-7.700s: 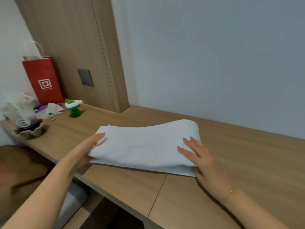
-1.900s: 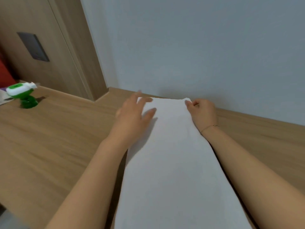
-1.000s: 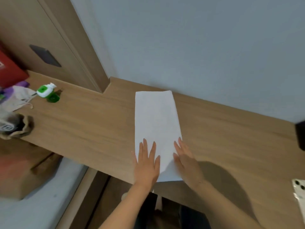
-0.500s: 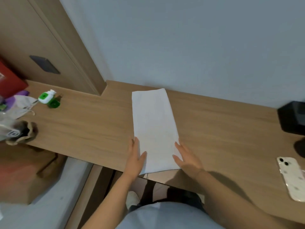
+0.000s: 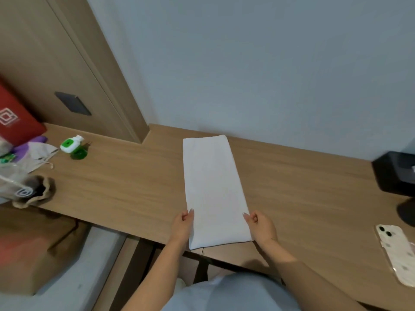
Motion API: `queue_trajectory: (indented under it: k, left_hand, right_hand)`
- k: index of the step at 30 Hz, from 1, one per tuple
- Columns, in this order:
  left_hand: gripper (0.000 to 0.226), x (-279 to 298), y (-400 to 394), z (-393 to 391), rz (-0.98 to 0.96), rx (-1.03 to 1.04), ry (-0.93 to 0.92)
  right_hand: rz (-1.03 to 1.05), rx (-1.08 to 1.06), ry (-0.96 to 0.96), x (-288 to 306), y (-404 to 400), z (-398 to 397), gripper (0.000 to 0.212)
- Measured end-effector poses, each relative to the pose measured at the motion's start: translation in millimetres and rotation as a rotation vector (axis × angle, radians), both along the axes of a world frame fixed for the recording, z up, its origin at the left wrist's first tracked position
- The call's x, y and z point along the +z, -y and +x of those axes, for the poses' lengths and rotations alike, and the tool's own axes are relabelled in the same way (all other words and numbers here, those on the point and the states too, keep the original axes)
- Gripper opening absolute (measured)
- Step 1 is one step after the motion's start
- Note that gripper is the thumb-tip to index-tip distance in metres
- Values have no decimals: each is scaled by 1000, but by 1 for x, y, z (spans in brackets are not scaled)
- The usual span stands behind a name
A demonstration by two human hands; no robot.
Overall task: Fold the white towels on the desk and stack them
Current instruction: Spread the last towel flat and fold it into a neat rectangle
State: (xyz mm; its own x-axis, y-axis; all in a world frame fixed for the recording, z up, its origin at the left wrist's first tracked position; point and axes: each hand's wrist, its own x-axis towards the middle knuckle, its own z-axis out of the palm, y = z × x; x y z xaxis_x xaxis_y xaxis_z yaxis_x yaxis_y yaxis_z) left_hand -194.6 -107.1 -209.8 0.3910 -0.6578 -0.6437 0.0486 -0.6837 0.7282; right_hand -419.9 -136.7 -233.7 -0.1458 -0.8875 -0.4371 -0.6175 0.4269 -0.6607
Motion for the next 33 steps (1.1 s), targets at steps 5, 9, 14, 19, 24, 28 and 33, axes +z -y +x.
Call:
queue_trajectory:
  k: [5,9,14,19,24,28,33]
  left_hand:
    - [21,-12,4,3,43,3,59]
    - [22,-17,10,5,49,85,79]
    - [40,-13,21,23,51,1,-7]
    - [27,2,61,47,42,-101,-142]
    - [19,2,127,59,18,-109,-217]
    - [40,-7,174,55,49,-51,-135]
    - [41,-8,215,49,76,21,-39]
  right_hand:
    - [11,-20,24,3,1,0,34]
    - [79,-101,53,4,5,5,32]
    - [202,-91,20,14,15,9,30]
    - [220,-126,120,28,32,18,40]
    - [288,-117,210,28,73,22,59]
    - [273,-79,319,22,142,34,38]
    - [262,-73,406,21,225,59,40]
